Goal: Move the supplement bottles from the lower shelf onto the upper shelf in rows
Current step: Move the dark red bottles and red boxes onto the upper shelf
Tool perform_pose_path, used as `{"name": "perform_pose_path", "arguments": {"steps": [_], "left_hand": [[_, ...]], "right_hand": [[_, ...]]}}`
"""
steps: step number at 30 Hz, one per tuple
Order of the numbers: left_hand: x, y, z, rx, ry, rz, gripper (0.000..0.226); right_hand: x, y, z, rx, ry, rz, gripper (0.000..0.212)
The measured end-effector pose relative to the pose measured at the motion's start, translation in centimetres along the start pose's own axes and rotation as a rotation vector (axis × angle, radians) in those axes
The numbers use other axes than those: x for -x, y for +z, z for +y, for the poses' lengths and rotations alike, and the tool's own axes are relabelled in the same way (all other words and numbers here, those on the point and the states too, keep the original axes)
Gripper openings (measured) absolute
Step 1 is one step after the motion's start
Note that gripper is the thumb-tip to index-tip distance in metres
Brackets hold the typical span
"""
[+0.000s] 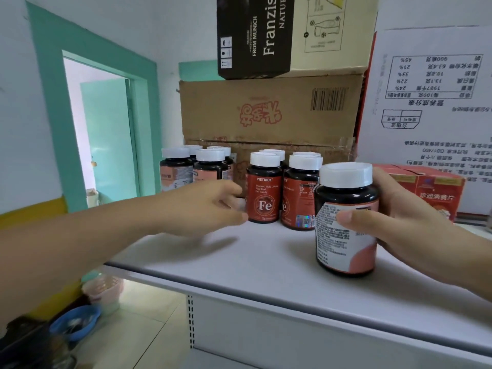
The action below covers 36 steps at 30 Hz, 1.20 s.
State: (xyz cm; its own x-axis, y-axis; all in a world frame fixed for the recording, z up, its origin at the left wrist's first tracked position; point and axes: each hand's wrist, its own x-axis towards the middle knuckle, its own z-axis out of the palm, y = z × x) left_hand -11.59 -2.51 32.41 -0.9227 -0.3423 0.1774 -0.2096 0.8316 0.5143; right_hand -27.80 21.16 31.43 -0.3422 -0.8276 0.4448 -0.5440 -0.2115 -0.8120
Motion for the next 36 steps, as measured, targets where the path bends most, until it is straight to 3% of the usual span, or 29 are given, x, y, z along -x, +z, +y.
{"name": "perform_pose_path", "arguments": {"steps": [2,5,10,20,26,31,36], "left_hand": [[2.4,-1.6,-0.5,-0.162,0.042,-0.049,0.043],[5.3,-3.2,-2.4,-0.338,0.043,-0.074,0.045],[8.3,-4.2,-5.9,-0.456,0.029,-0.078,0.050],[8.8,-4.2,-11.6,-0.276,0.101,-0.040,0.060],[8.4,-3.7,-12.4,-0.264,0.130,-0.030,0.052],[8.4,-3.6,-12.4,-0.257,0.140,-0.021,0.072],[8.4,-3.5,-12.4,-0.253,0.152,-0.010,0.073]], "right_hand": [[-0.4,0.5,-1.1,0.103,0.008,-0.009,0.085],[-1.6,2.3,-2.7,0.116,0.023,0.014,0.058],[-4.2,7.3,-3.8,0.119,0.057,0.018,0.052],[-10.3,16.2,-2.8,0.102,0.043,0.122,0.053],[-10.1,16.7,-1.0,0.214,0.010,0.190,0.066],[-10.1,16.7,-0.7,0.271,0.004,0.213,0.065],[-10.2,16.8,-0.6,0.298,0.004,0.216,0.065]]}}
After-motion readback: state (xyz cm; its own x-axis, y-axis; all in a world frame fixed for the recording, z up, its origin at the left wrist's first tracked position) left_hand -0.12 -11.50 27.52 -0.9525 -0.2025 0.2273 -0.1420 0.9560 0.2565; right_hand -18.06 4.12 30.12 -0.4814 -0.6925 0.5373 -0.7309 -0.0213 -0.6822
